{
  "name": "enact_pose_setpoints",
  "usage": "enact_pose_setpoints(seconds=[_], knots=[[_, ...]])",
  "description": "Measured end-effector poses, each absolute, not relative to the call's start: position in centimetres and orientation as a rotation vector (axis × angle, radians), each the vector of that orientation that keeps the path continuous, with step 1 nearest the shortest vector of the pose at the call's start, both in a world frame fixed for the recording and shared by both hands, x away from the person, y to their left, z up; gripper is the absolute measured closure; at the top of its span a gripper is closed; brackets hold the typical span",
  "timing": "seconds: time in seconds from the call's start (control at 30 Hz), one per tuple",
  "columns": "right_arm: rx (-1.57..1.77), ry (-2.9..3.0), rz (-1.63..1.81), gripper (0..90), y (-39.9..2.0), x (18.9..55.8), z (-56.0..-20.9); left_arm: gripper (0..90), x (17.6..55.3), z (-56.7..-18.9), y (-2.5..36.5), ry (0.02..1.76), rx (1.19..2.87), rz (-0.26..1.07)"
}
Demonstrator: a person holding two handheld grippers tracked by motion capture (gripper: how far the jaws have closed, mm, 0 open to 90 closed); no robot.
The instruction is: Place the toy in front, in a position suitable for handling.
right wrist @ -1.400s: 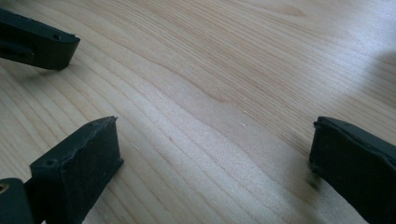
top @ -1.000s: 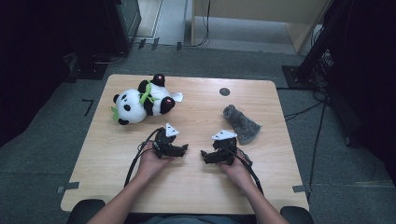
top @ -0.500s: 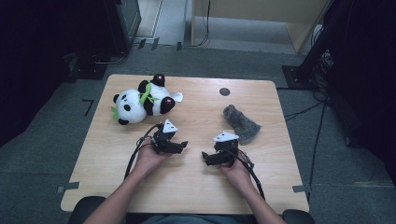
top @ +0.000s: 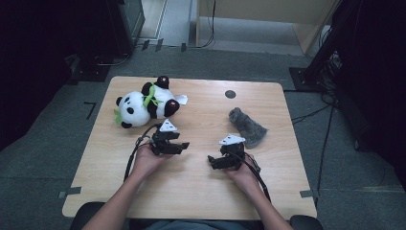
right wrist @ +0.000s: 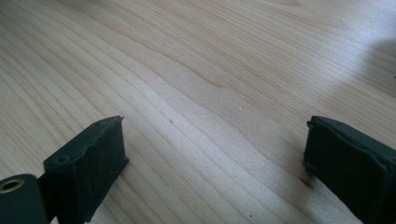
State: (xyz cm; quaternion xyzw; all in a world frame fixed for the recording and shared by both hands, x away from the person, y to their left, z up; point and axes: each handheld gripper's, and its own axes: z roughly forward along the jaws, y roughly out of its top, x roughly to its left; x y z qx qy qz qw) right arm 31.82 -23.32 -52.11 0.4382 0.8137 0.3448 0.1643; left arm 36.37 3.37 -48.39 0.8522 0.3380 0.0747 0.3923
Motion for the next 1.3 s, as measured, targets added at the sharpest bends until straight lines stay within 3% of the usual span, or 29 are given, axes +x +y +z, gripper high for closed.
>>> enact_pose_setpoints(seconds=[0.4, 0.9, 1.3], knots=[[1.255, 2.289, 1.060, 13.8, -23.7, 31.5, -50.7, 42.6, 37.2, -47.6, 4.8, 0.864, 2.147, 0.182], [1.265, 2.238, 1.152, 22.4, -25.6, 31.7, -48.4, 37.2, 38.1, -46.5, 6.4, 0.949, 2.068, 0.191], [1.296, 2.214, 1.163, 28.2, -26.8, 32.4, -47.1, 42.8, 38.7, -44.9, 7.6, 0.938, 2.070, 0.201]])
